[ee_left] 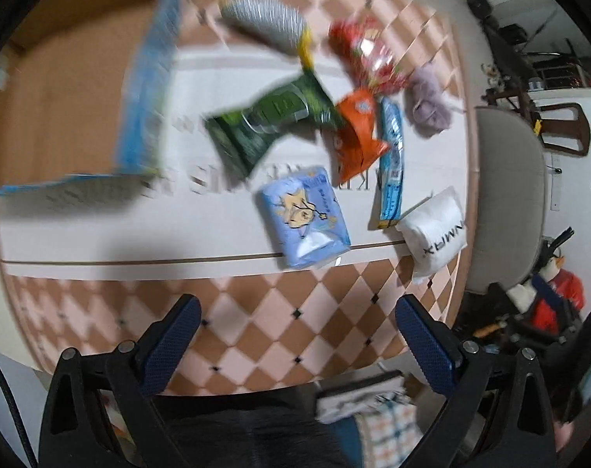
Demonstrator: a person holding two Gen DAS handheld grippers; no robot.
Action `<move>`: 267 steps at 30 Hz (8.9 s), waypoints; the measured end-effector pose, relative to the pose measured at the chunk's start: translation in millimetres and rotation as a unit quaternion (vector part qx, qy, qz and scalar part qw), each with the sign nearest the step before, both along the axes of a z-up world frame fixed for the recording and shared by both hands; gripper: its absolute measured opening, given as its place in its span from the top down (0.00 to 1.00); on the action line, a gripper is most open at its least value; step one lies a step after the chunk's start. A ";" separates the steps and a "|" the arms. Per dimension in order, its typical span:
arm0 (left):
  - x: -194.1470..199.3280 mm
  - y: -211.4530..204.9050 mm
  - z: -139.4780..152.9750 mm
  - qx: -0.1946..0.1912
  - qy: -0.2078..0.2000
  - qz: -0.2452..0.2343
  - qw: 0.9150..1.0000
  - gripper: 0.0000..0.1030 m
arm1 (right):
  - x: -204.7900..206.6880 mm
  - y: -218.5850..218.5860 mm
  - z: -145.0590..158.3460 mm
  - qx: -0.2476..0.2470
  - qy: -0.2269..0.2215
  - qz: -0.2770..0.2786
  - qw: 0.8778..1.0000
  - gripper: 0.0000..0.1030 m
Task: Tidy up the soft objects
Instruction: 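Grasp the blue tissue pack with left tool while right tool grasps white NMAX pouch, then carry both packs into the box and open both tools, then grasp the green snack bag with left tool while right tool grasps orange bag, then lower both bags into the box and open both tools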
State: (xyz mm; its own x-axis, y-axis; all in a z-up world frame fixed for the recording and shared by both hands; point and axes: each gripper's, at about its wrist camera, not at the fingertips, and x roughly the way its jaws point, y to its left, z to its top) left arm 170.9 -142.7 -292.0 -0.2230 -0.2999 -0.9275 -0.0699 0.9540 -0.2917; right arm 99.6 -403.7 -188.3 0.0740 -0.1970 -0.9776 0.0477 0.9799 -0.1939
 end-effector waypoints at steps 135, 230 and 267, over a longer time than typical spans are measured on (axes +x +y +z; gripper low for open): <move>41.7 328.7 153.2 0.140 -0.245 0.039 0.959 0.05 | 111.2 416.6 6.1 0.109 -0.063 0.073 0.989 0.00; 18.0 6.2 -18.8 0.086 -0.052 -0.194 0.976 0.66 | 86.3 70.6 -140.9 0.168 0.110 -0.108 0.974 0.64; 91.6 365.0 -5.6 0.137 0.033 0.002 0.990 0.65 | 161.8 468.2 -121.3 0.290 0.129 0.045 0.947 0.64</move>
